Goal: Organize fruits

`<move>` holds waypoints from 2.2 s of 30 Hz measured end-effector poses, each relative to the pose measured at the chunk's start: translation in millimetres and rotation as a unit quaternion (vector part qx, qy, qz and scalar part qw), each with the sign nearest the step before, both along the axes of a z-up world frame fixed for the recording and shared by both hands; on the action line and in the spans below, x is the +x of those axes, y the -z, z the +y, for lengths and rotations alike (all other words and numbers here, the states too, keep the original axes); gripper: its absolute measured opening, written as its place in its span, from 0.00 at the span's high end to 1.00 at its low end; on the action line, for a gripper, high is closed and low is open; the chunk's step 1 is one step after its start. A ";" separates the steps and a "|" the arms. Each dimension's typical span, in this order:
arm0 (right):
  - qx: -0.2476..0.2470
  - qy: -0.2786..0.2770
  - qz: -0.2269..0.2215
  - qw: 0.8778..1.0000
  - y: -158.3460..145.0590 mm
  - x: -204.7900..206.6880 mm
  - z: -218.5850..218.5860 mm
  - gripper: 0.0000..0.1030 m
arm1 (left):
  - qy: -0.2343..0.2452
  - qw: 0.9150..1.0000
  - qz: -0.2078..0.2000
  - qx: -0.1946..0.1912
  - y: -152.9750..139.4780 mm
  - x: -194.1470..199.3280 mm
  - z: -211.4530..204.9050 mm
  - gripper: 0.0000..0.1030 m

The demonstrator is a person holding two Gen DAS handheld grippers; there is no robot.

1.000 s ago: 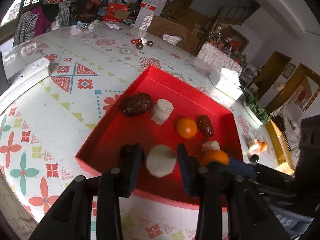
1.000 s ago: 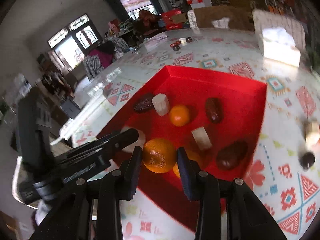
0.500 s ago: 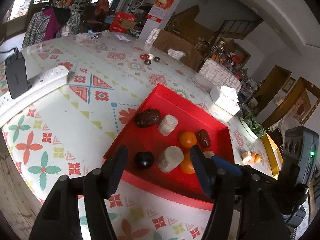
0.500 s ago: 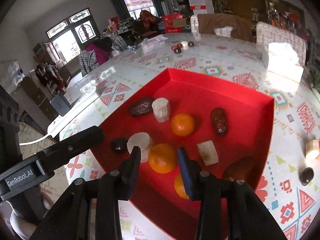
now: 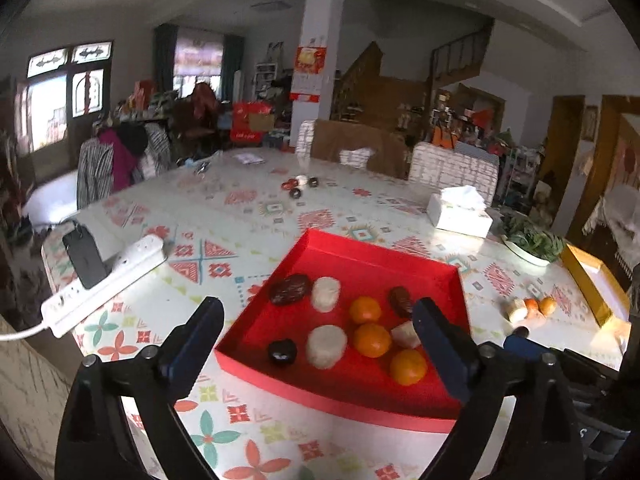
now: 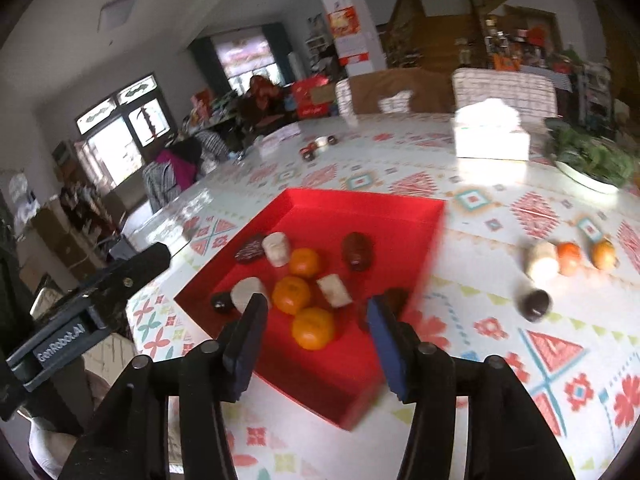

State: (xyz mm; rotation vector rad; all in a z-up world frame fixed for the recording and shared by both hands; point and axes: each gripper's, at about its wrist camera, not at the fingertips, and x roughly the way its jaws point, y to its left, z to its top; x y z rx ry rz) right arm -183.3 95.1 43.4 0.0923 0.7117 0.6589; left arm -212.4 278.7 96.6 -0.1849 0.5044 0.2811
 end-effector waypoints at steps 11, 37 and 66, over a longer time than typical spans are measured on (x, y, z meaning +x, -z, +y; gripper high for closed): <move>0.011 0.061 0.013 0.998 18.3 -7.5 -57.8 0.40 | 0.033 0.997 0.025 0.060 2.2 5.9 -65.3 0.07; 0.026 0.092 0.027 0.995 36.1 -11.6 -99.8 0.37 | 0.052 0.993 0.056 0.085 20.7 17.4 -108.1 0.07; 0.021 0.090 0.037 0.995 45.6 -10.3 -96.9 0.36 | 0.052 0.993 0.056 0.085 23.3 16.6 -106.4 0.07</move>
